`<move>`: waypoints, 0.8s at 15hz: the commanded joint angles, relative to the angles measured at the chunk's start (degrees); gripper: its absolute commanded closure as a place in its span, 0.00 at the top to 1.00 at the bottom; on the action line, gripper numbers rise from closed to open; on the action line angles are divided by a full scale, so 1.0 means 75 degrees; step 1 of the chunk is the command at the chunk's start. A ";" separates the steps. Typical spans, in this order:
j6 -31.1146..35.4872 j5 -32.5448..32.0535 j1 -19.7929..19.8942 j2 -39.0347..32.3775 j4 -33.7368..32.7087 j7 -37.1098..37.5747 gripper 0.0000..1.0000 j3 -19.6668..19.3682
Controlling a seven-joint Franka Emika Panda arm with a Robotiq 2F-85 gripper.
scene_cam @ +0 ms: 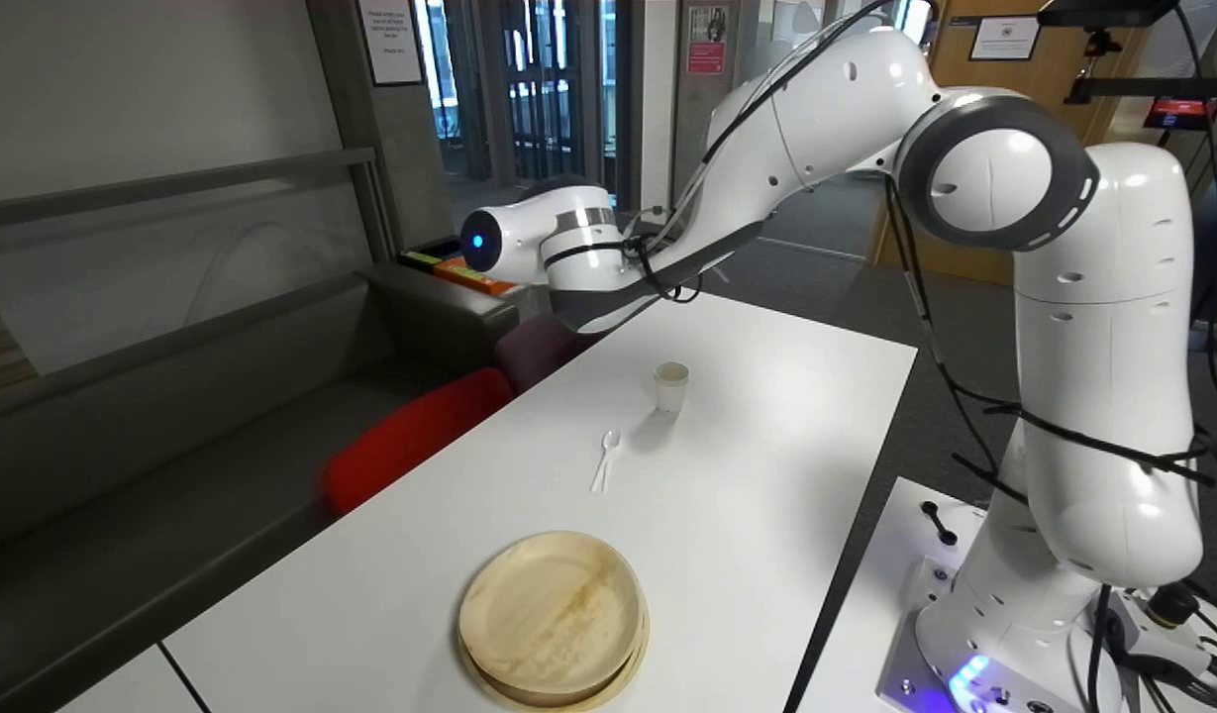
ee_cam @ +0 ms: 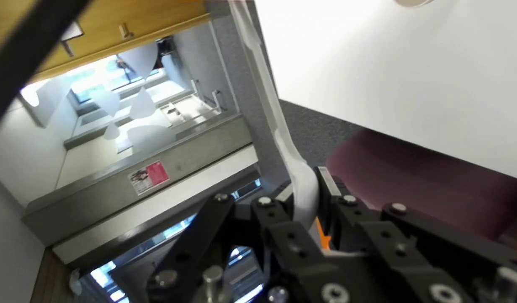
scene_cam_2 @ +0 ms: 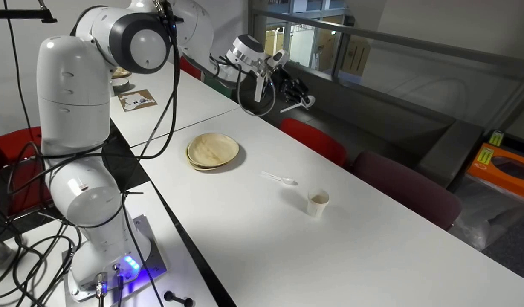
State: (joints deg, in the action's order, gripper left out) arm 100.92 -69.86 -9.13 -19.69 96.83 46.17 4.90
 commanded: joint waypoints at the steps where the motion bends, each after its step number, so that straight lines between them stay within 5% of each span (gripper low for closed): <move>1: 0.1042 0.1056 0.0521 0.0484 0.0720 0.0263 0.02 -0.0033; 12: 0.3200 0.3645 0.1321 0.1154 0.1963 -0.0016 0.02 -0.0848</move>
State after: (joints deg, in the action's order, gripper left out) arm 119.78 -46.55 -0.64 -15.23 106.17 47.09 -0.21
